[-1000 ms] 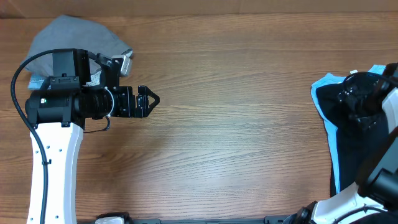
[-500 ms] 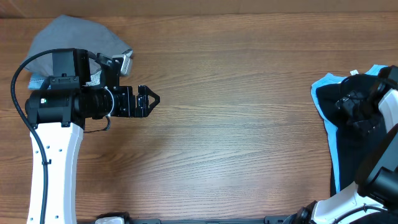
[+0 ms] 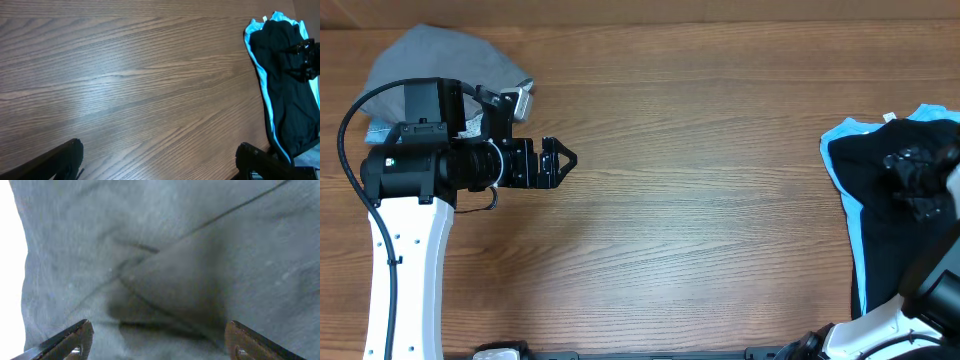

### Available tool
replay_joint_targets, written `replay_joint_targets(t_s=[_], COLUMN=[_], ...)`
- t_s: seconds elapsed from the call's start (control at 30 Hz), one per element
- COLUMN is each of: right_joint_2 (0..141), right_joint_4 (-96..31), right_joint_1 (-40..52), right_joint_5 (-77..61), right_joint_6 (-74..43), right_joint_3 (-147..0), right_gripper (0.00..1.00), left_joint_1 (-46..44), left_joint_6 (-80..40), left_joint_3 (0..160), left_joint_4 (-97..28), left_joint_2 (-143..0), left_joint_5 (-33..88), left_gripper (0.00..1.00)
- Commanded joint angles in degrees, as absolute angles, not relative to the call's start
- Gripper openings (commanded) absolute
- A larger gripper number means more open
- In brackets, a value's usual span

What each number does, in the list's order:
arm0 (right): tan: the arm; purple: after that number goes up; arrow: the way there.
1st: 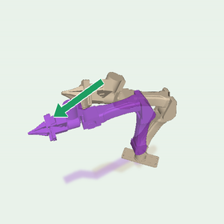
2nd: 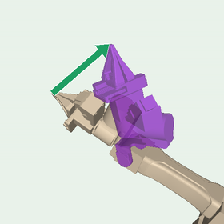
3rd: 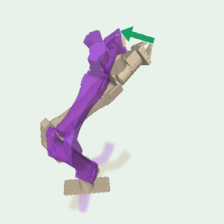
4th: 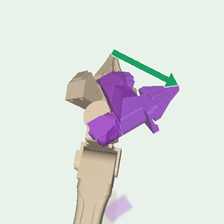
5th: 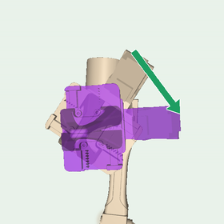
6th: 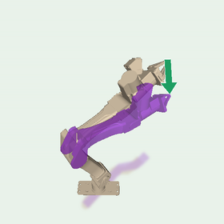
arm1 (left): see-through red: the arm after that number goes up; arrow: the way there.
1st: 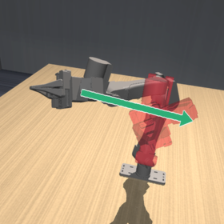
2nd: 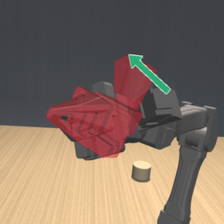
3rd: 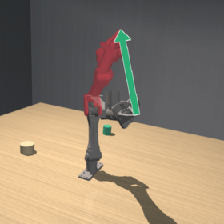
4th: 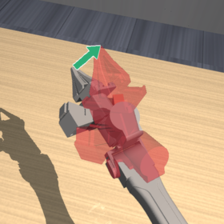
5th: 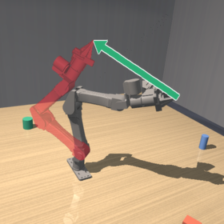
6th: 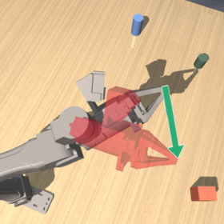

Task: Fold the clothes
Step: 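Lower the right gripper and pinch the black T-shirt's top edge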

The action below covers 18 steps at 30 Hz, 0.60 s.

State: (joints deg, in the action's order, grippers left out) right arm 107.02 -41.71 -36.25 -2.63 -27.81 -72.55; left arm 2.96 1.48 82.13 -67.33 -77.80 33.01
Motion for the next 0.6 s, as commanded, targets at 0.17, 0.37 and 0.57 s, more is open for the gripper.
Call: replay_joint_targets(t_s=[0.17,0.37,0.57], right_joint_2=[109.6,113.2,111.7], right_joint_4=[-38.8,-38.0,-41.6], right_joint_1=[-35.4,-34.4,-35.3], right_joint_5=[-5.2,-7.2,-7.2], right_joint_6=[-29.3,-29.2,-29.2], right_joint_3=[-72.4,-72.4,-75.5], right_gripper=[0.88,0.60,0.26], left_joint_1=[2.6,2.6,2.6], left_joint_6=[2.2,2.2,2.2], left_joint_3=[83.5,83.5,83.5], left_joint_4=[-66.6,-66.7,-66.7], left_joint_2=[-77.9,-77.9,-77.9], left_joint_5=[34.2,34.3,34.6], left_gripper=[1.00,1.00,1.00])
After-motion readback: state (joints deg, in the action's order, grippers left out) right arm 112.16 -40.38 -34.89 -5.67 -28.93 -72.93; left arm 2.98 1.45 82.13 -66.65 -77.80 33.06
